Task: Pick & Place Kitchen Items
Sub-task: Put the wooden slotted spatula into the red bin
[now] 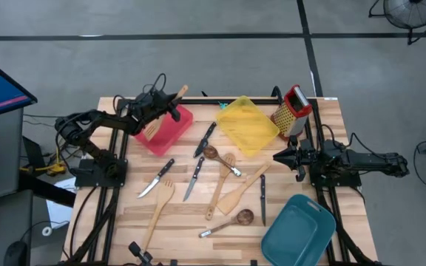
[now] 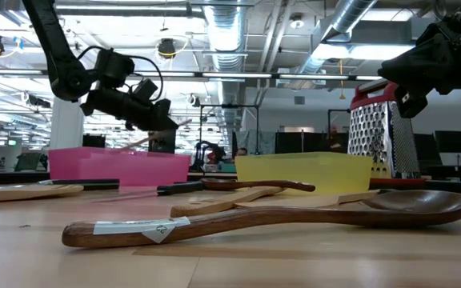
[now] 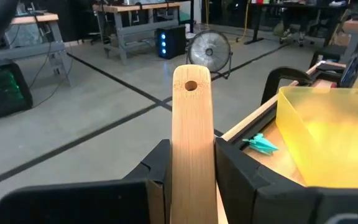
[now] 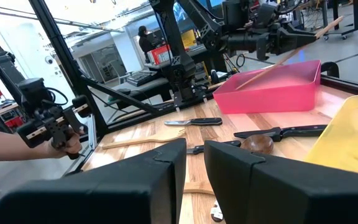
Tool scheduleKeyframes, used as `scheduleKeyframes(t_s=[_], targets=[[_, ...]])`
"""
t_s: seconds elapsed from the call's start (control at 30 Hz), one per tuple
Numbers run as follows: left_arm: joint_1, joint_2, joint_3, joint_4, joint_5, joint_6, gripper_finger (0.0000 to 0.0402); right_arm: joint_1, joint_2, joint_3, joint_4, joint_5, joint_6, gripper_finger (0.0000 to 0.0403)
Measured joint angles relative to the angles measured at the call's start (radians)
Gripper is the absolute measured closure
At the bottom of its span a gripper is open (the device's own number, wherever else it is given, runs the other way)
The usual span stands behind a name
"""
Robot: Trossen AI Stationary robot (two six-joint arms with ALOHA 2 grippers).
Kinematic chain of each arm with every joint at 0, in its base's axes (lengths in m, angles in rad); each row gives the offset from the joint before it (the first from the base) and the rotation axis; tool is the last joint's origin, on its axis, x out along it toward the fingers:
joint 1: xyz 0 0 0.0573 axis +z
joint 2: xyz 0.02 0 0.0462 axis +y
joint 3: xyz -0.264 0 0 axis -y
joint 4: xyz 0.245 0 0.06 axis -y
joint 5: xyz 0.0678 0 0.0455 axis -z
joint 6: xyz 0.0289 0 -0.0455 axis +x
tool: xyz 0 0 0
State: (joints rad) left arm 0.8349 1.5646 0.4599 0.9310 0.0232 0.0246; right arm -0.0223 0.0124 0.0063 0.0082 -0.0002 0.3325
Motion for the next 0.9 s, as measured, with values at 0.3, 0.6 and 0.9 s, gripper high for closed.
scheduleKeyframes(t_s=[0.3,0.6,0.9], targets=[[0.000,0.000,0.000,-0.029,-0.006,0.000,0.0327,0.000,0.000,0.000,0.000,0.000,0.000,0.0331],[0.004,0.043,0.000,-0.033,-0.033,0.051,0.0327,0.000,0.000,0.000,0.000,0.000,0.000,0.0331],[0.008,0.090,0.000,-0.033,-0.032,0.050,0.0327,0.000,0.000,0.000,0.000,0.000,0.000,0.0331]])
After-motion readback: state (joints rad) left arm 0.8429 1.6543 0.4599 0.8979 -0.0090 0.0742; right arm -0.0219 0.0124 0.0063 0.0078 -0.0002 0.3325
